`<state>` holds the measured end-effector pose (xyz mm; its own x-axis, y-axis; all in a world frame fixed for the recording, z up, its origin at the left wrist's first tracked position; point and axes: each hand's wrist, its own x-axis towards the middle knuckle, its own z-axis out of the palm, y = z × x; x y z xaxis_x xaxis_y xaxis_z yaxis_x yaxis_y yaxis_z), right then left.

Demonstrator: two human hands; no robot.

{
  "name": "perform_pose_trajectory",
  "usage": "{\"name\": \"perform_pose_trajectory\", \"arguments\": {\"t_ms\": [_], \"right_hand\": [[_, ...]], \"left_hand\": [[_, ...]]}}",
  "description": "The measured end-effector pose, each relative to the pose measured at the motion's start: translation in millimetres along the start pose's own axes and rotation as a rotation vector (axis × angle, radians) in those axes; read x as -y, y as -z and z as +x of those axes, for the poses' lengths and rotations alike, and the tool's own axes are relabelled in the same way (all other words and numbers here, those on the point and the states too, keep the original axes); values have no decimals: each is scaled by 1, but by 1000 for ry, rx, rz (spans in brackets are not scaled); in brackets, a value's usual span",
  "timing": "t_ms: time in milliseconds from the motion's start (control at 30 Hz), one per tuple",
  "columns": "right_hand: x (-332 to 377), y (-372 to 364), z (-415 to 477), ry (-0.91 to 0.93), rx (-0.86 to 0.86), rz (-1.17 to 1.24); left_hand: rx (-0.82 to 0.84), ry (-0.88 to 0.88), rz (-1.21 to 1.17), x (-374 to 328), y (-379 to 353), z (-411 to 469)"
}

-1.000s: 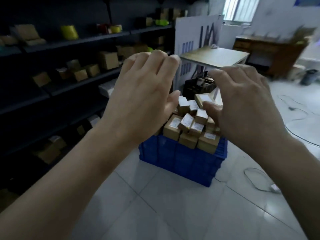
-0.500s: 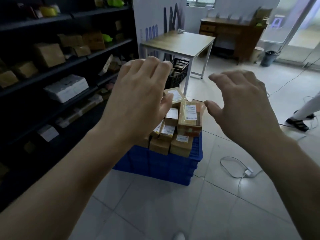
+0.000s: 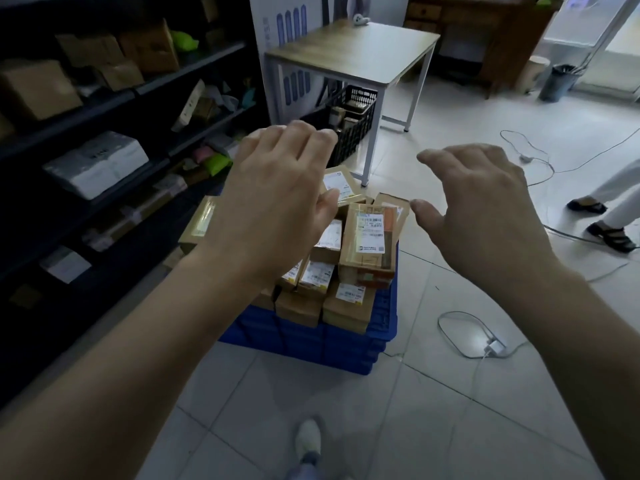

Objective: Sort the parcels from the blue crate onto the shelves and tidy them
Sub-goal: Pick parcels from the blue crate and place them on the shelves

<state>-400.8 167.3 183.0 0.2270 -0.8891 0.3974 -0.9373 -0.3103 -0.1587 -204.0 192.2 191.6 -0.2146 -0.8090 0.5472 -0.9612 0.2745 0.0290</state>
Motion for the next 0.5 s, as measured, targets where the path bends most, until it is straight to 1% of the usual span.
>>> {"name": "perform_pose_trajectory", "arguments": {"t_ms": [333,500], "right_hand": [[-31,-62,65,-71,89,-18],[-49,-92,88,-108,162,-9]], "left_hand": [[53,-18,-34,35,-79,59],[111,-12,-41,44,-114,76]]}}
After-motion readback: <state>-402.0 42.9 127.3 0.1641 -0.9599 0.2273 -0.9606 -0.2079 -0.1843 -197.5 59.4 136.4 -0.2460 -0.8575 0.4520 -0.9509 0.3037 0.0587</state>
